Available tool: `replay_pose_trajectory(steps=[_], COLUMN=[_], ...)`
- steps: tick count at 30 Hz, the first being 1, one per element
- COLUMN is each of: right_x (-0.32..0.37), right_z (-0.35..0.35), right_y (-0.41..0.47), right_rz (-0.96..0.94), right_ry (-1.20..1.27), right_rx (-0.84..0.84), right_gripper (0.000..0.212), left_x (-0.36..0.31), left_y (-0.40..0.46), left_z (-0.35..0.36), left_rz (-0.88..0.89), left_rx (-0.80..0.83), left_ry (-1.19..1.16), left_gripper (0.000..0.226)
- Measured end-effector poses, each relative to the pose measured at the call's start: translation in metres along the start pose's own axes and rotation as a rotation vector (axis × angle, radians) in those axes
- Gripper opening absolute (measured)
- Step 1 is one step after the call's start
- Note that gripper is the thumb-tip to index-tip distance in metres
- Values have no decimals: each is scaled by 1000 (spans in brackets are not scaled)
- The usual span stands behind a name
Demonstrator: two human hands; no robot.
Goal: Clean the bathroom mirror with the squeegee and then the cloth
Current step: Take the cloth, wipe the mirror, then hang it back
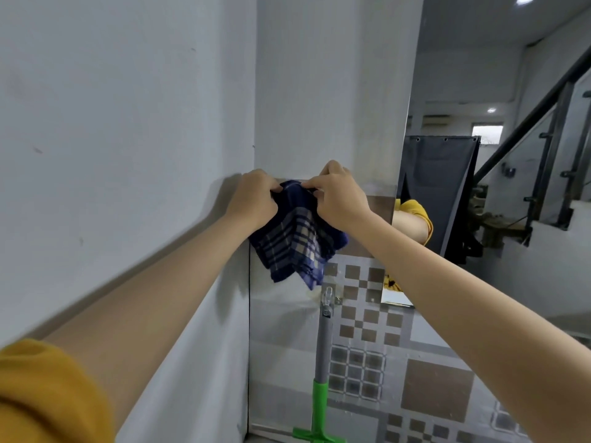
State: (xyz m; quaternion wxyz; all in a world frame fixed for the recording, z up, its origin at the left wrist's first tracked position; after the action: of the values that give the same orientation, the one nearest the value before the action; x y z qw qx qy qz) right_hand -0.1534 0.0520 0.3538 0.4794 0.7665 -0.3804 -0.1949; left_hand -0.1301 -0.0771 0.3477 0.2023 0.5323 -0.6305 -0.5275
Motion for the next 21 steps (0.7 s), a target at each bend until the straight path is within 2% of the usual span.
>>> replay_pose_trajectory(steps=[6,10,12,17,21], right_x=[0,-10,-13,-9,-1], right_z=[8,9,5,-20,-23], right_y=[-8,-7,-4,13,26], right_rz=[96,261,297,170,65], right_ry=[209,347,379,324,244], right_rx=[52,-4,-43,-157,-175], right_gripper=[25,18,16,18,26], left_x=[2,-1,-3,3,-1], left_y=[-9,-10,-5,14,29], left_z=[2,1,1,-16,-21], left_rz=[-32,-95,-64,16,59], left_rx=[-34,-19,-33,-168,-210], left_ry=[-162,-281,-243,-158,-153], left_gripper=[27,30,28,23,22])
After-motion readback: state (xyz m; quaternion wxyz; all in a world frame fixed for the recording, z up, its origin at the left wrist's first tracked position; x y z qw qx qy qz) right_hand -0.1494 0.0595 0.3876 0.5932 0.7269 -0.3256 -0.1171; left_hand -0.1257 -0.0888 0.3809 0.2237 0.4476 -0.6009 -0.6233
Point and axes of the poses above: each hand's wrist, its own y-axis towards the middle knuckle, its own z-axis out of the palm, x = y × z, the point moved 10 cm from there along y, towards the middle knuckle, and after that the axes turned 13 degrees about -x, right-handed, at the moved point
